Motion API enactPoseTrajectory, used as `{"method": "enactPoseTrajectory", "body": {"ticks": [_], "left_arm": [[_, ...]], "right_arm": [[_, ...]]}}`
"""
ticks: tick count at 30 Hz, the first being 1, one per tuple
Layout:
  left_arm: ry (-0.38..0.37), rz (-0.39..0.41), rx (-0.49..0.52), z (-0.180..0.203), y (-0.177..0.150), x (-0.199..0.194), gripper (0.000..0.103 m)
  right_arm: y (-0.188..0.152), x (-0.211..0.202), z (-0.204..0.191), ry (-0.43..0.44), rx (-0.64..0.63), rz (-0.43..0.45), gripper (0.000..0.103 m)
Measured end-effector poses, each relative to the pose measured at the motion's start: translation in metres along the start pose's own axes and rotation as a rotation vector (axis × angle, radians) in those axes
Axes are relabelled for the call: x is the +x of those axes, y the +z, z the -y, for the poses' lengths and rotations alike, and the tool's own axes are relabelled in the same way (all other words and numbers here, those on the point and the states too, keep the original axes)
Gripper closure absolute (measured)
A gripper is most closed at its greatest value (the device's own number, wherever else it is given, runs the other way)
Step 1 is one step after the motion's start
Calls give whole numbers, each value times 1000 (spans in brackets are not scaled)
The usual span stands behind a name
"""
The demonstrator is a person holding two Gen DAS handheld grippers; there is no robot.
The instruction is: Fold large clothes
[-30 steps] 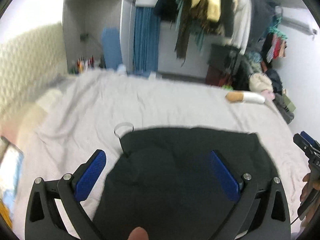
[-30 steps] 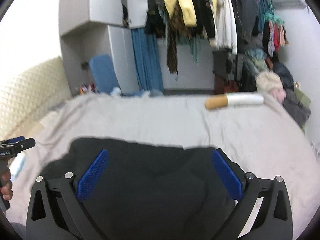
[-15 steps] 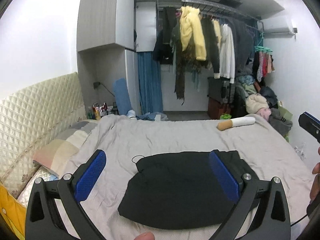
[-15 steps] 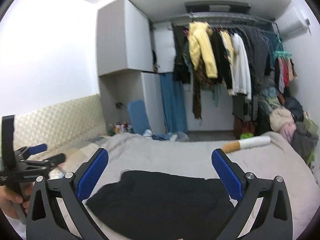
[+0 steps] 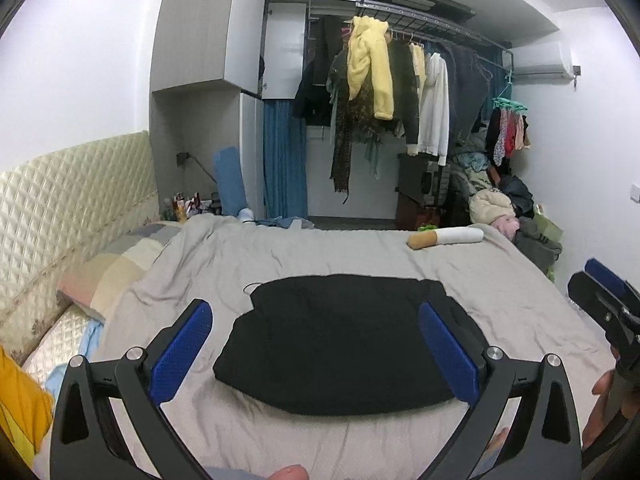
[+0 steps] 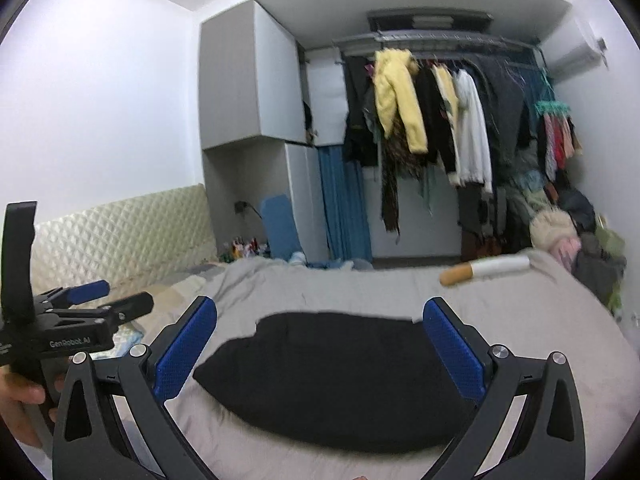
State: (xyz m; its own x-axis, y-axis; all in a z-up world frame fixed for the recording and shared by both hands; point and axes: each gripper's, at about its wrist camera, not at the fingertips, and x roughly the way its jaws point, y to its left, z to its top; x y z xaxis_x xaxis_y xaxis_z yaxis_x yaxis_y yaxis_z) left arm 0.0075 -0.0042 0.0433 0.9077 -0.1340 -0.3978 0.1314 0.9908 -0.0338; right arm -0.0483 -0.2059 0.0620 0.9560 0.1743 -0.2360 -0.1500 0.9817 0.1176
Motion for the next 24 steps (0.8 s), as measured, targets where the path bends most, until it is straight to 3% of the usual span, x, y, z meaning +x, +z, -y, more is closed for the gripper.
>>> {"method": "enactPoseTrajectory", "body": {"ticks": [13, 24], "left_arm": [[5, -96, 35, 6, -57, 23, 0], [29, -185, -25, -11, -78, 52, 0]], "right_arm": [[-63, 10, 8, -75, 51, -130, 0], [-91, 15, 18, -107, 76, -199, 0]]}}
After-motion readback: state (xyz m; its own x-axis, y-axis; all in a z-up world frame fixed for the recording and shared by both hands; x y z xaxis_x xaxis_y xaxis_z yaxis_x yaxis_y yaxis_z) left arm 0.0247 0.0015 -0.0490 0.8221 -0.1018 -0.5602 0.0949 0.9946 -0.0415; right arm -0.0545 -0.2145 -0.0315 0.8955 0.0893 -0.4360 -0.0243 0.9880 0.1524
